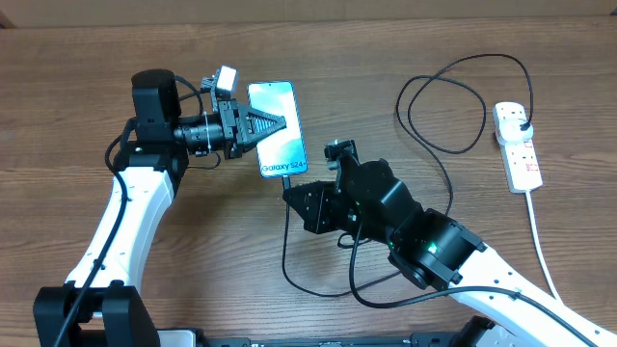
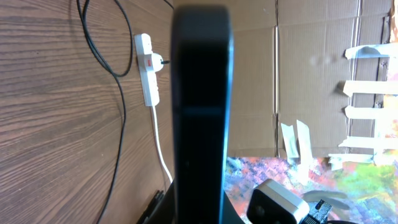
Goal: Plug charger to phone and switch on socket
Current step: 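Push the USB-C plug up into the phone's bottom port with the right gripper, then open the right gripper and retract the right arm toward the power strip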
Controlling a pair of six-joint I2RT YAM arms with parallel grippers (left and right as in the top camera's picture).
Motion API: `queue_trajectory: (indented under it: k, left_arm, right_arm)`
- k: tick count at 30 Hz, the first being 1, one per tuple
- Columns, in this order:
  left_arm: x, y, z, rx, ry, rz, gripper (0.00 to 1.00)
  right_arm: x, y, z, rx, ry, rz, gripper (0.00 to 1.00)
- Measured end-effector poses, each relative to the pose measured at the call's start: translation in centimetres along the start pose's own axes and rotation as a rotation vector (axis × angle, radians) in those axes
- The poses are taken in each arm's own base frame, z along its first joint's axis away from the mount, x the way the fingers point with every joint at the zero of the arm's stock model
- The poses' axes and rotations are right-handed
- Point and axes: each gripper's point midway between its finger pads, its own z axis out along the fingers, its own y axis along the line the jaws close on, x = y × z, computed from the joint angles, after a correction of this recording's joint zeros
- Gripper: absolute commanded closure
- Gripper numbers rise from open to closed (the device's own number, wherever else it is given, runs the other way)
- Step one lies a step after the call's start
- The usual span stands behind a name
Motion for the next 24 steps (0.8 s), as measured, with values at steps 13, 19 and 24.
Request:
queue_trajectory:
  k: [13, 19, 24]
  left_arm:
    - [0.1, -0.14, 0.18, 0.002, 0.006, 0.025, 0.96]
    - [0.21, -0.25, 0.18, 0.008, 0.012, 0.043, 0.96]
    - [0.35, -0.45, 0.17, 0.018, 0.021, 0.061, 0.96]
  right_arm:
    - [0.18, -0.16, 0.18, 0.003, 0.009, -0.014, 0.96]
    - [0.21, -0.11, 0.18, 0.001, 0.011, -0.019, 0.96]
    - [0.28, -0.05, 0.13, -0.01, 0.023, -0.016, 0.96]
